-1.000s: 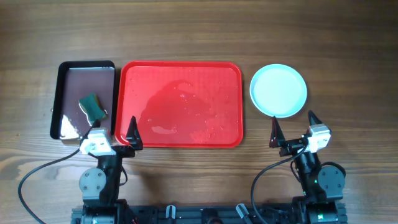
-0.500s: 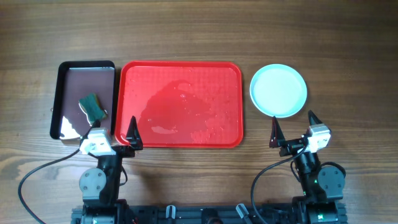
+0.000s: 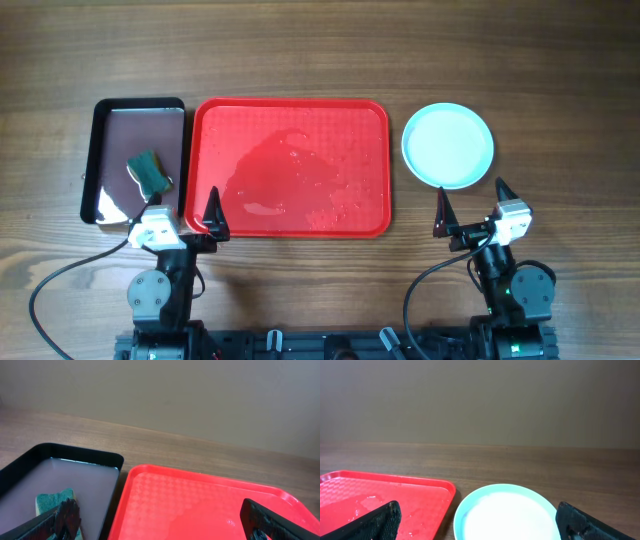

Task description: Clean dirty plates on tray and stack at the side

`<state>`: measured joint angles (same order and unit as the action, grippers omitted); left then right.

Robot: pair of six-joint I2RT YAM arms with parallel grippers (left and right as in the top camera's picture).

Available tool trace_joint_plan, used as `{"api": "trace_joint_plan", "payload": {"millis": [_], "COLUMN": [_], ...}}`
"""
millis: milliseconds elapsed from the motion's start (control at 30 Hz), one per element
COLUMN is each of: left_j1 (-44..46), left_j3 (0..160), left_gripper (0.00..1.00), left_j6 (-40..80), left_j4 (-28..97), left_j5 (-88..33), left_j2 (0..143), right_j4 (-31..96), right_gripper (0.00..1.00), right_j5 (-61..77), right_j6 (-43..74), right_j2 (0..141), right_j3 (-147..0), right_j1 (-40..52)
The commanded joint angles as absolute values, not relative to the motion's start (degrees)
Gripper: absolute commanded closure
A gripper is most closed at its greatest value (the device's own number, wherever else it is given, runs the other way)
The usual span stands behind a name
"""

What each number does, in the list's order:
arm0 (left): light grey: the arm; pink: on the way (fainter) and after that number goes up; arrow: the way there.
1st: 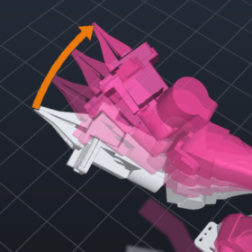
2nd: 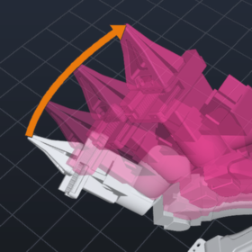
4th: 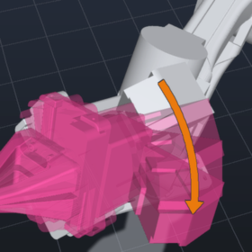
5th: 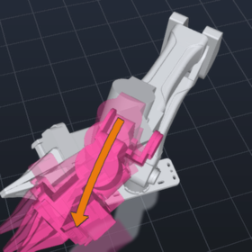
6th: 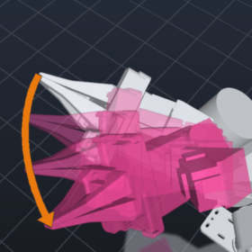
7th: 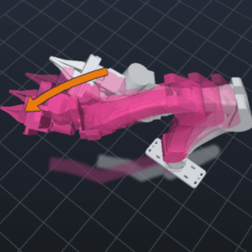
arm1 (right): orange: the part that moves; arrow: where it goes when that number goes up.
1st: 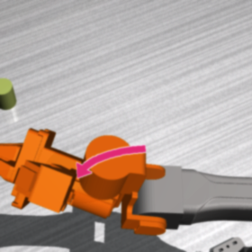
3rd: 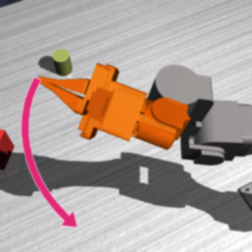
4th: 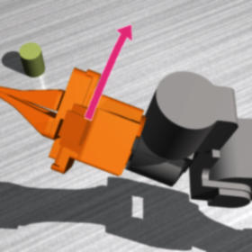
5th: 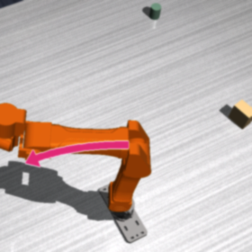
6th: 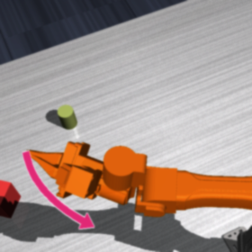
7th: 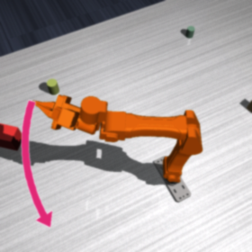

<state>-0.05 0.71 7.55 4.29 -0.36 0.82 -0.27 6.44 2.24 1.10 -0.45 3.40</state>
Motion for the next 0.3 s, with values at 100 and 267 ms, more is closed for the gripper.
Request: {"api": "trace_joint_plan", "payload": {"millis": [100,267], "left_j1": [0.16,0.16], "left_j3": [0.32,0.32], "left_gripper": [0.0,0.0], "left_j6": [6.42,6.42], "left_j4": [4.29,4.32], "left_j5": [-1.08,-1.08], "left_j2": [0.16,0.16], "right_j4": [-0.51,-0.54], "right_gripper": [0.0,0.0], "right_j5": [7.51,7.53], "right_j6": [1.52,1.54], "right_j2": [0.64,0.64], "right_j3": [-0.3,-0.3], "right_j1": [3.68,3.68]}}
